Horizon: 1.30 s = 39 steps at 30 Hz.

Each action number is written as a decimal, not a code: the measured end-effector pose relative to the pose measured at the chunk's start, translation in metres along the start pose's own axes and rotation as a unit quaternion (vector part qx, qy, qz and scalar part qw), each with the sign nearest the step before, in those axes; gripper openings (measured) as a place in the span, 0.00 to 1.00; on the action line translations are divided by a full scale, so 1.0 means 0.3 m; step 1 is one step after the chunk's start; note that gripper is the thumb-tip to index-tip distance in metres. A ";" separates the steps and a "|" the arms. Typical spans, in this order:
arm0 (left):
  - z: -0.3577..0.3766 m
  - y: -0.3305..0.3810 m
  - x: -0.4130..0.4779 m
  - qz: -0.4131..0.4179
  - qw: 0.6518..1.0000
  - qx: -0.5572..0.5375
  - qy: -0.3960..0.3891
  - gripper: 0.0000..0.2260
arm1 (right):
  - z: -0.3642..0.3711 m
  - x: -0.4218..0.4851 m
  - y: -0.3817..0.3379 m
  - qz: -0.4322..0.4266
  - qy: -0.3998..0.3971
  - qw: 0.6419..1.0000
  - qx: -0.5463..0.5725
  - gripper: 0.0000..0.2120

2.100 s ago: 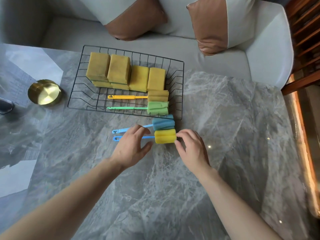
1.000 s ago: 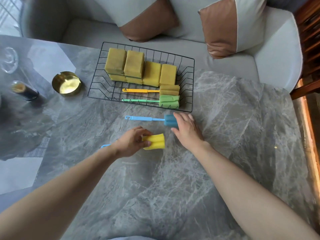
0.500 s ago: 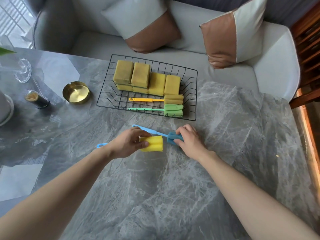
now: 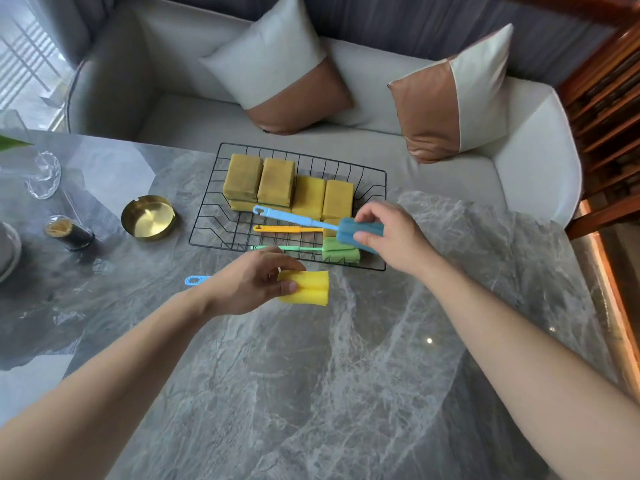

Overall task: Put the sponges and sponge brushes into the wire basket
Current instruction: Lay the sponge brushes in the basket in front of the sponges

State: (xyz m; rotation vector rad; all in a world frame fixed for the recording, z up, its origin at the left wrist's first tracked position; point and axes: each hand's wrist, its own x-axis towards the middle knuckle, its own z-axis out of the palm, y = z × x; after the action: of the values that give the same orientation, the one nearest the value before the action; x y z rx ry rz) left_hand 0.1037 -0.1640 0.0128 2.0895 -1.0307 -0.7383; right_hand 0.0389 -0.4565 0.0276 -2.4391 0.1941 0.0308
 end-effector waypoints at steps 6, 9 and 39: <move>-0.034 0.036 0.102 0.004 1.000 0.013 0.027 0.16 | 0.031 0.190 0.067 0.015 -0.011 0.999 -0.042 0.10; -0.039 0.044 0.161 0.002 0.999 0.027 0.040 0.16 | 0.073 0.228 0.087 0.023 -0.023 0.999 -0.030 0.10; 0.270 -0.032 0.450 -0.007 0.989 0.017 0.146 0.13 | 0.061 0.172 0.268 0.043 -0.103 0.988 0.105 0.13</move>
State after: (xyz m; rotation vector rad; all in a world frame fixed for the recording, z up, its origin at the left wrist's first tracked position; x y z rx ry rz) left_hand 0.1200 -0.2982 -0.0687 2.1574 -0.8703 -0.4060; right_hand 0.0785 -0.5126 -0.0413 -2.1988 0.1980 0.2856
